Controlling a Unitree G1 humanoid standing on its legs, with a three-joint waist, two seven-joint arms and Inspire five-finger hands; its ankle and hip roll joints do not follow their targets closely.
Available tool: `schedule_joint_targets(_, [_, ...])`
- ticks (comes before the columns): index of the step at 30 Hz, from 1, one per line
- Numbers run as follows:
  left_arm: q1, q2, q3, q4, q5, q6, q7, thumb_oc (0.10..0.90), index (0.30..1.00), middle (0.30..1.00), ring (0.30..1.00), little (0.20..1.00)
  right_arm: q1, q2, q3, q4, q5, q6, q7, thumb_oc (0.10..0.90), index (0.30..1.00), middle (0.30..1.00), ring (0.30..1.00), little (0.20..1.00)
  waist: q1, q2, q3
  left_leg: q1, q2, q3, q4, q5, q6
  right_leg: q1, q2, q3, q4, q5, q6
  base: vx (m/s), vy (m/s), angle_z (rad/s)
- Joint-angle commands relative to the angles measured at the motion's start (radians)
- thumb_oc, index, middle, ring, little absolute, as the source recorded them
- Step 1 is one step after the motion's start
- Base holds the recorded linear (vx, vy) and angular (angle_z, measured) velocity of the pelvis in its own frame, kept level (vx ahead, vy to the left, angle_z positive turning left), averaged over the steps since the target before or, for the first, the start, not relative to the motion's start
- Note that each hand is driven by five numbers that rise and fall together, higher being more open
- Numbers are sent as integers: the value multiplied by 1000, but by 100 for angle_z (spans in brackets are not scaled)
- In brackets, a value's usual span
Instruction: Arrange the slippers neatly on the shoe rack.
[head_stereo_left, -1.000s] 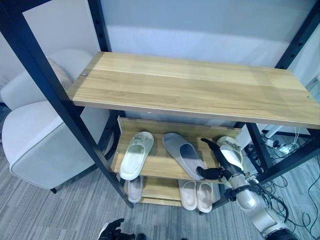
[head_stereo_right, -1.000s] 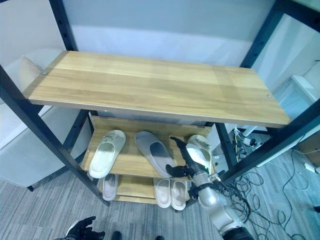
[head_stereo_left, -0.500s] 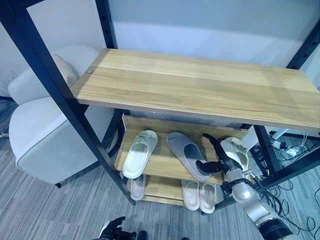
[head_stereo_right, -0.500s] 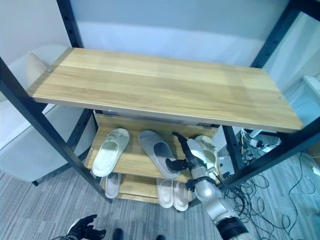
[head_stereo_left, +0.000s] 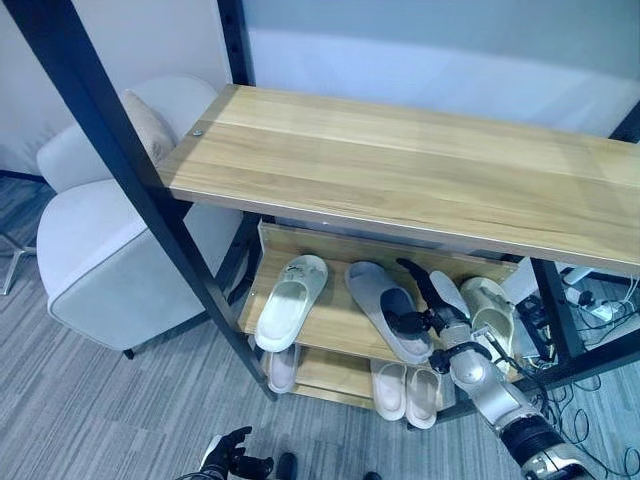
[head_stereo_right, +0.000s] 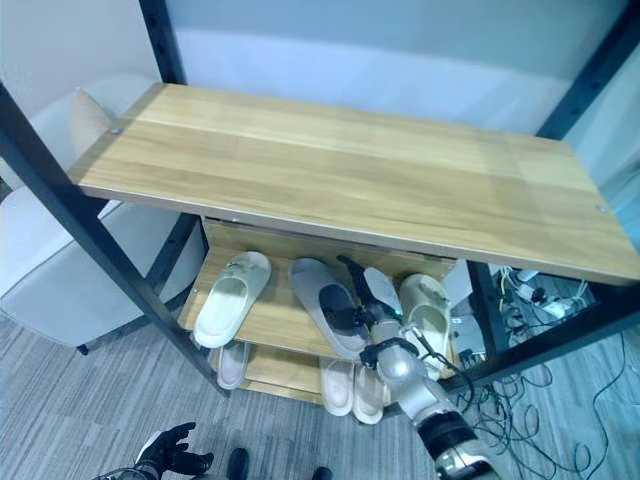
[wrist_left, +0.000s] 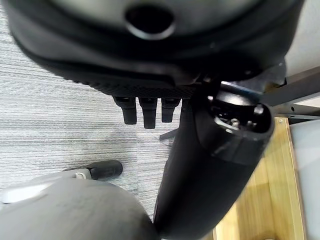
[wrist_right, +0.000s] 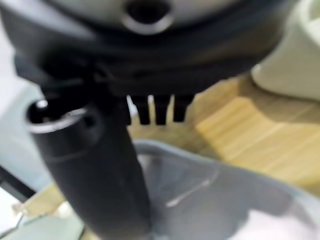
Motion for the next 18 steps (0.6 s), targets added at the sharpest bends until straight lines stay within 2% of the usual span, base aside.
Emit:
schedule_joint_targets(1, [13,-34,-125,75,-8,2,10,800,900,900,900,900,-103,-20,-12,-17,28,-45,-72,400,300,300,300,300,32,10,-53,4,-3,-18,2,-63,-41,-1,15,12,6,-54,52,2,4,5])
schedule_joint_targets(9, [18,-36,-103,84,-1,7,8,800,900,900,900,900,-51,-39,-45,-98,21,-53,-68,400,300,300,300,300,22,12,-57,13,-2,-19,2,-67,-43,5,15,10,6,-56,50,0,2,2])
schedule_joint_targets(10, [18,-40,-91,88,5,8,6,800,900,900,900,900,-11,-55,-76,-167,4,-59,-66,400,300,300,300,300,11,15,-58,17,0,-15,2,-67,-45,7,15,9,6,-57,50,0,0,0])
schedule_joint_targets(18, [22,-44,-62,88,20,14,-5,800,900,900,900,900,107,-68,-156,-347,-7,-81,-42,400,300,300,300,300,-20,25,-63,25,8,-4,2,-69,-48,5,16,18,6,-56,50,-11,-13,-1])
